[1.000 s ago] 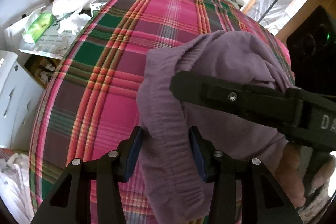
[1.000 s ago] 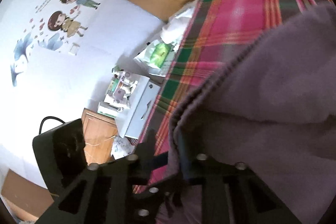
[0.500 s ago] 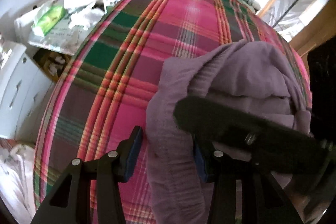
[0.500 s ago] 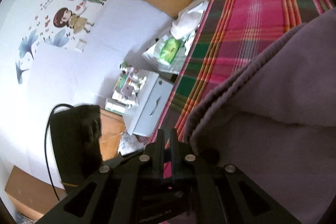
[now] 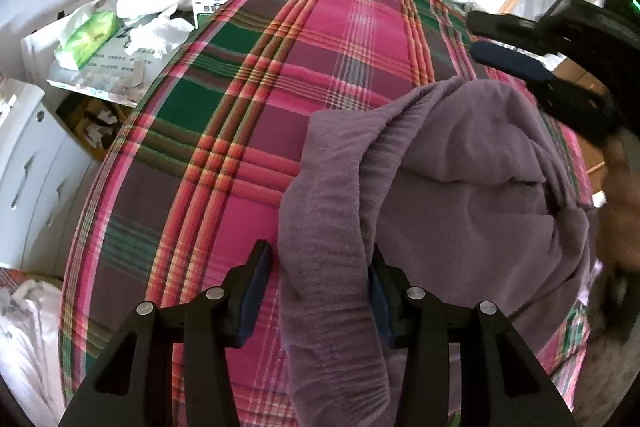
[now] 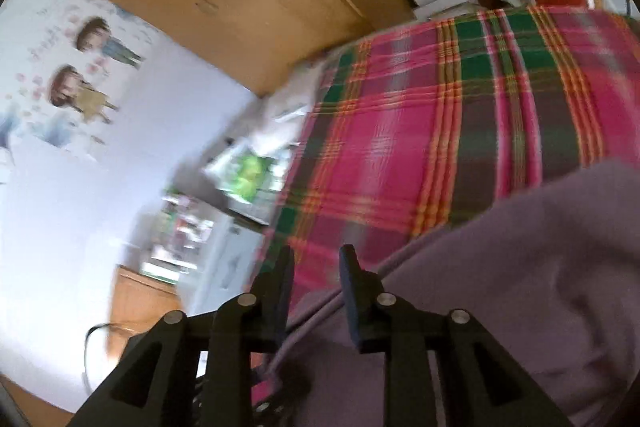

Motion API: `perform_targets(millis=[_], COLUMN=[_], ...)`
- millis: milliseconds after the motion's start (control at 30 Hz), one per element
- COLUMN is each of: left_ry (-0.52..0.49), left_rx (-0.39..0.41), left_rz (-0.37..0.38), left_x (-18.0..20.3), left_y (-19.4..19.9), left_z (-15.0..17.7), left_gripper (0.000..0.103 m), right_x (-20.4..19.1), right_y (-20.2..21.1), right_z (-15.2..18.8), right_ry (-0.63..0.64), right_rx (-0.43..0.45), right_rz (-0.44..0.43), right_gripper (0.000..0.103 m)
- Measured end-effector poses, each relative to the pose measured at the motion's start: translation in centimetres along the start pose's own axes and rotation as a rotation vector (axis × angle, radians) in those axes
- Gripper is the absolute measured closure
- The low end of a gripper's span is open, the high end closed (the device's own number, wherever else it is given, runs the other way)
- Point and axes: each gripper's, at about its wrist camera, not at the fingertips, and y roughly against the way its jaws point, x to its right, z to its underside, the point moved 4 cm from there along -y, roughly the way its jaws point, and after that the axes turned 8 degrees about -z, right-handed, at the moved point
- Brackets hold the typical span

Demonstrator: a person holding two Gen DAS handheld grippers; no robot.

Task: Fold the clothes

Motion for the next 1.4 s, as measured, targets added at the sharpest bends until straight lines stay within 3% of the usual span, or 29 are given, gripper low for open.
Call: perform_targets(millis=[133,400,467,600,667,800,1000,1200,1400], left_ry=[0.012,0.012,0.017,0.02,0.023,0.017,0.02,0.03,0.03], left_rx=[0.003,0.004,0.006,0.007,0.004,0.004,0.002,-0.005,-0.01], left_rz=[0.027,0.055,0.064,0.069,0.065,0.054,0.062,0.081,0.089], left_x=[-0.3,-0.4,-0.6,-0.6,-0.5,-0.3,-0.3,-0.7,-1.0], left_y=[0.2,0.4,0.4,0.5,0.5,0.5,0.5,0.5,0.7], left_z=[-0.1,-0.4,-0.4,-0.5,-0.5,-0.5,-0.4,-0.4,0.1], left_gripper=[0.056,0.056,0.056,0.056,0.056,0.056,0.056,0.056,0.056], right_x=[1.8,6.8,6.6,4.5,4.1,5.6,6.9,6.4,5.4], right_y=[0.0,0.8,1.6,4.1,4.4,2.4,1.7,2.1,3.4], right_z=[-0.1,3.2,3.0,0.7,-0.5,-1.7,0.0,4.1,6.1], right_ry=[0.005,-0.092,-0.085,-0.001,0.045,0.097,0.141,0.25,0.32], right_rx=[-0.02,-0.085,-0.053,0.098,0.135,0.053,-0.072,-0.184,-0.221], right_rz=[0.103,0.225,0.21,0.142,0.157,0.297,0.33,0.398,0.416], right_gripper=[0.077,0.081,0.079,0.079,0.077,0.076,0.076,0.077,0.077])
